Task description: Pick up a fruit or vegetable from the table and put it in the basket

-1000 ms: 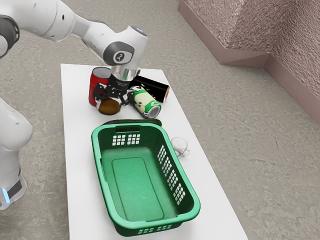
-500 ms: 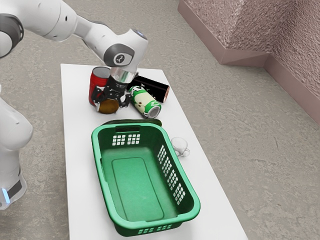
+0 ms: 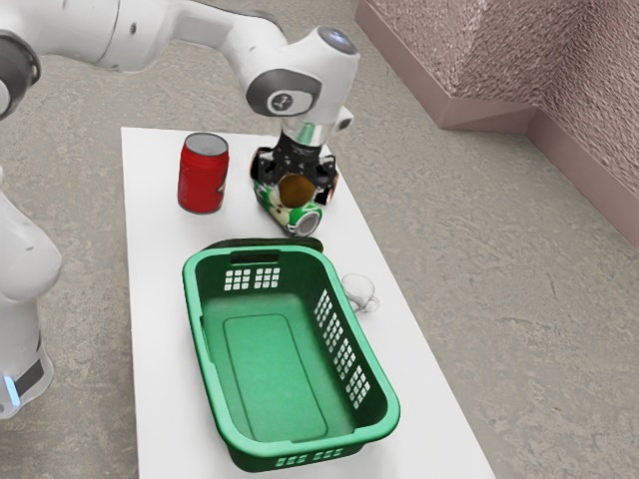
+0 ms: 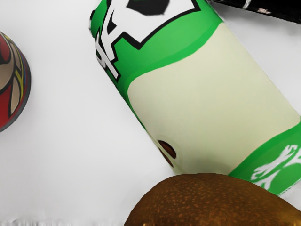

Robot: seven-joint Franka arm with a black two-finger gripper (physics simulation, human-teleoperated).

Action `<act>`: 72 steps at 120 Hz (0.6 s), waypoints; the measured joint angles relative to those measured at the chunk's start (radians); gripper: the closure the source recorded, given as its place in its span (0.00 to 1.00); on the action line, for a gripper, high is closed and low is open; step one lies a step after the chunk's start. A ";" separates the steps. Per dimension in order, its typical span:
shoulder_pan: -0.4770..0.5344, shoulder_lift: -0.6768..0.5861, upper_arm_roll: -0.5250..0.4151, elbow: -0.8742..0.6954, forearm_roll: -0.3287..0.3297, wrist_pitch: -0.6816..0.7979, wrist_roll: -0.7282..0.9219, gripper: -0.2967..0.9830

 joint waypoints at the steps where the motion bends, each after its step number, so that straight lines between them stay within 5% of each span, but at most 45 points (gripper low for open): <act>1: -0.006 0.000 -0.005 0.003 0.000 0.000 0.000 0.82; 37: -0.149 -0.075 -0.033 0.044 -0.011 0.005 0.005 0.59; 72: -0.215 -0.100 -0.168 0.039 -0.074 0.031 0.014 0.64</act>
